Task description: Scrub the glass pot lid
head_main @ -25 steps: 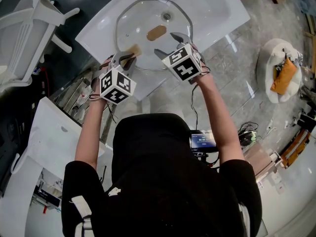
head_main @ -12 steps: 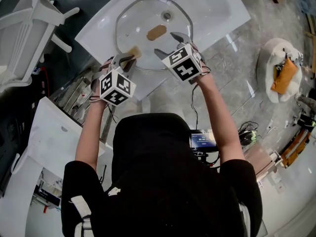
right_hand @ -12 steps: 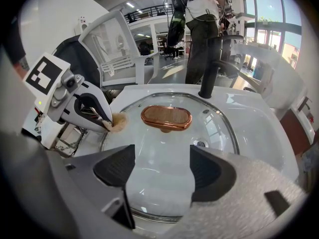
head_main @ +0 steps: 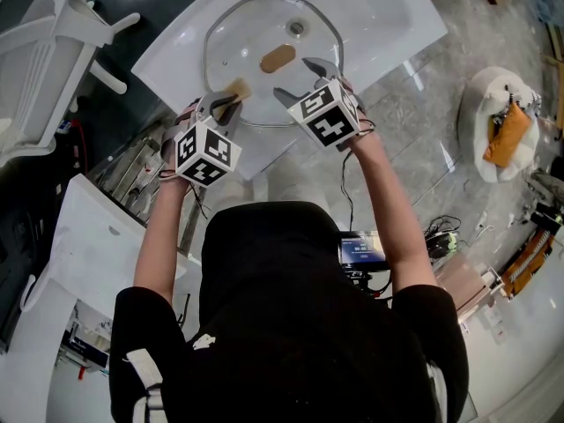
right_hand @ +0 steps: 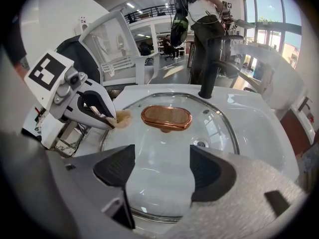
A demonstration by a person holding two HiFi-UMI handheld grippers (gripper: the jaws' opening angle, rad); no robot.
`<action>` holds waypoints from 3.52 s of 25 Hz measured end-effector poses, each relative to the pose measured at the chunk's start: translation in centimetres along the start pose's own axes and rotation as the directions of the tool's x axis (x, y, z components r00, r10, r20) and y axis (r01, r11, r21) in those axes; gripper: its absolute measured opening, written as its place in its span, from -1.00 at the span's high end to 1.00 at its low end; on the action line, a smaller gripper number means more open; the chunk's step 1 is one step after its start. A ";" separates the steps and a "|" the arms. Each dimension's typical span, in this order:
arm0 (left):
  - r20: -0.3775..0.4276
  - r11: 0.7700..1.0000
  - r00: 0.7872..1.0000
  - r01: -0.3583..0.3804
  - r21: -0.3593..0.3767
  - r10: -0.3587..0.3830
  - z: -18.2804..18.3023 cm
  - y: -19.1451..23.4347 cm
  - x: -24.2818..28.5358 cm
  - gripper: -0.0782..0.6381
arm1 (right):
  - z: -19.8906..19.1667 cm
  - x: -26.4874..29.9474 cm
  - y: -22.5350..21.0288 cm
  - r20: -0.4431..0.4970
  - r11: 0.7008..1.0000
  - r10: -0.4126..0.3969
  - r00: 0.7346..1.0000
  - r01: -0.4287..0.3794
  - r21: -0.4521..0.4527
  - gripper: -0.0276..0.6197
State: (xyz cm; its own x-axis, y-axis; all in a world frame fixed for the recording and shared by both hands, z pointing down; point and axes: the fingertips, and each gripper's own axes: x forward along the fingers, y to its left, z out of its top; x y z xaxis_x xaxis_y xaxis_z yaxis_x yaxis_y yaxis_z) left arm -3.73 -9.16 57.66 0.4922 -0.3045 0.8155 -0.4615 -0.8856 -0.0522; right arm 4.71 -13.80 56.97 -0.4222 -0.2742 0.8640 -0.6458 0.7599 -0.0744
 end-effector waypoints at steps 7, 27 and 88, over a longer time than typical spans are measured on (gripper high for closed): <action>0.008 1.000 1.000 -0.017 0.002 0.017 0.7 1.1 0.4 0.73 | -0.1 0.1 0.0 0.004 1.000 0.002 1.000 -0.002 0.002 -0.07; 0.020 0.996 0.997 -0.076 0.043 0.075 3.2 5.6 1.6 0.73 | -0.1 0.0 0.0 0.006 1.000 0.002 1.000 -0.002 0.001 -0.07; 0.035 0.994 0.996 -0.081 0.070 0.079 2.7 3.8 1.3 0.73 | -0.1 0.0 -0.1 -0.011 1.000 0.002 1.000 -0.002 0.006 -0.07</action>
State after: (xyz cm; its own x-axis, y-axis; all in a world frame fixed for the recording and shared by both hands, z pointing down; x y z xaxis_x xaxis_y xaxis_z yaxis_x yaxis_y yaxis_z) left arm -2.84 -13.89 56.99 0.4797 -0.3856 0.7881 -0.4473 -0.8803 -0.1584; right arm 4.81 -13.78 57.08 -0.4165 -0.2666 0.8692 -0.6490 0.7567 -0.0789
